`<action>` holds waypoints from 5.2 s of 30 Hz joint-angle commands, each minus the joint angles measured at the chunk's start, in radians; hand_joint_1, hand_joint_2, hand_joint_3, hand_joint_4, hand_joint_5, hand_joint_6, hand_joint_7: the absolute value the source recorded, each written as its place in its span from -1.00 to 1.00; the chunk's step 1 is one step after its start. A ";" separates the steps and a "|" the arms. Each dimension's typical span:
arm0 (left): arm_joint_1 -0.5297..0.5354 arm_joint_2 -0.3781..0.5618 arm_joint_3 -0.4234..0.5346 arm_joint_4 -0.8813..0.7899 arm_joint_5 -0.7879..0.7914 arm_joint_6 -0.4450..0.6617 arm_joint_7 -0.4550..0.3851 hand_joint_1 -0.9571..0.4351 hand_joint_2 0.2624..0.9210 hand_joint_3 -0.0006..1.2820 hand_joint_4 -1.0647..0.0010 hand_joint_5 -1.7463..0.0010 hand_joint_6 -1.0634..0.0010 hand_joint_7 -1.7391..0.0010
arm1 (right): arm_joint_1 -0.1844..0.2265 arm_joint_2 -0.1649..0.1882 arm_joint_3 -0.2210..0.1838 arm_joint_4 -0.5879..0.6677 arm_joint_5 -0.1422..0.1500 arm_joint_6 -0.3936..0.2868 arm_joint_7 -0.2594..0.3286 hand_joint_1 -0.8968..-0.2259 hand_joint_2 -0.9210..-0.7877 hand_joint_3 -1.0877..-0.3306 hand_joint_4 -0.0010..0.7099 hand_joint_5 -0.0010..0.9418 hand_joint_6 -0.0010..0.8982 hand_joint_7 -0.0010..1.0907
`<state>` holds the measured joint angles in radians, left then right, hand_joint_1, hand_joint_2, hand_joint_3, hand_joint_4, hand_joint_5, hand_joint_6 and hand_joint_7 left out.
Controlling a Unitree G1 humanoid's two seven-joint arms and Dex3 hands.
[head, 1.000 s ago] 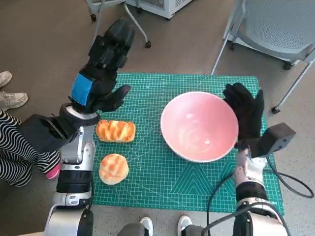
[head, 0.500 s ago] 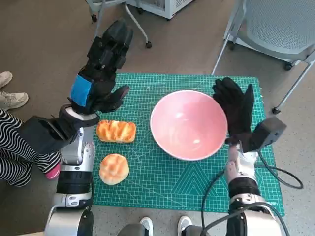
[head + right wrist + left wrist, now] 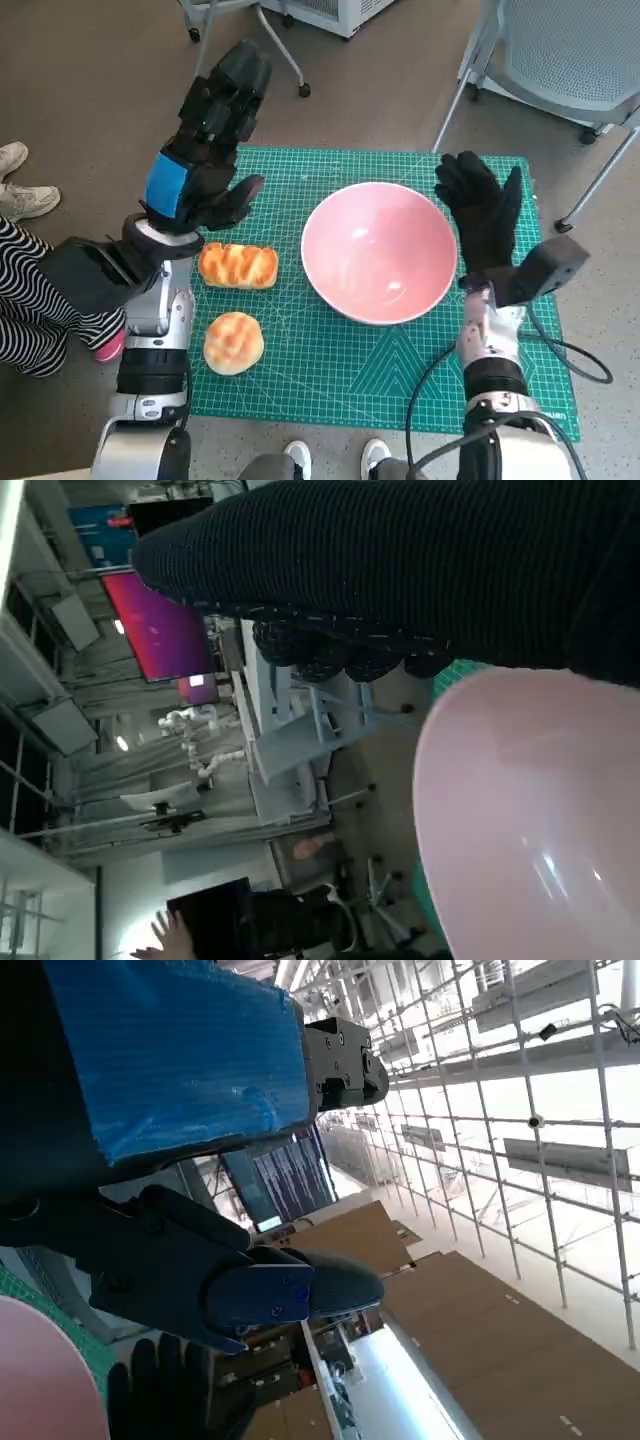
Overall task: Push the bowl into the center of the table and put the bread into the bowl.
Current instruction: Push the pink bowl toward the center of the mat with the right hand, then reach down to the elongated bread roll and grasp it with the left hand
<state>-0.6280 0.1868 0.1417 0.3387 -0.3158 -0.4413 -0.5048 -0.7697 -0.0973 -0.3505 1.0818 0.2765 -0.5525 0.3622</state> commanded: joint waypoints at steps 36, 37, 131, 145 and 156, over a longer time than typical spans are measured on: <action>-0.025 -0.071 -0.080 -0.149 -0.020 0.143 -0.021 -0.55 1.00 -0.29 0.98 1.00 1.00 0.66 | 0.151 -0.057 0.249 -0.865 -0.072 0.104 -0.024 -0.49 -1.00 0.06 -0.45 -0.94 -0.99 0.21; -0.024 -0.071 -0.081 -0.151 -0.019 0.142 -0.022 -0.55 1.00 -0.29 0.98 1.00 1.00 0.66 | 0.151 -0.059 0.250 -0.867 -0.071 0.111 -0.024 -0.49 -1.00 0.06 -0.45 -0.94 -0.99 0.22; 0.029 0.529 -0.396 -0.125 0.690 0.492 -0.212 -0.10 0.53 -0.99 0.75 1.00 0.53 0.99 | 0.167 -0.064 0.237 -0.875 -0.029 0.152 -0.017 -0.37 -1.00 0.01 -0.47 -0.99 -1.00 0.09; -0.019 0.457 -0.468 0.069 0.763 0.493 -0.181 -0.05 0.57 -0.99 0.66 0.98 0.52 0.99 | 0.180 -0.067 0.234 -0.900 -0.035 0.172 -0.023 -0.32 -1.00 0.03 -0.48 -0.99 -1.00 0.10; -0.009 0.421 -0.491 0.105 0.817 0.501 -0.114 0.03 0.66 -0.98 0.32 0.95 0.23 0.94 | 0.186 -0.067 0.229 -0.911 -0.033 0.183 -0.025 -0.32 -1.00 0.04 -0.47 -0.99 -1.00 0.11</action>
<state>-0.6273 0.6200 -0.3378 0.4267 0.4766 0.0532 -0.6414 -0.6070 -0.1558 -0.1165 0.1715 0.2394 -0.3869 0.3367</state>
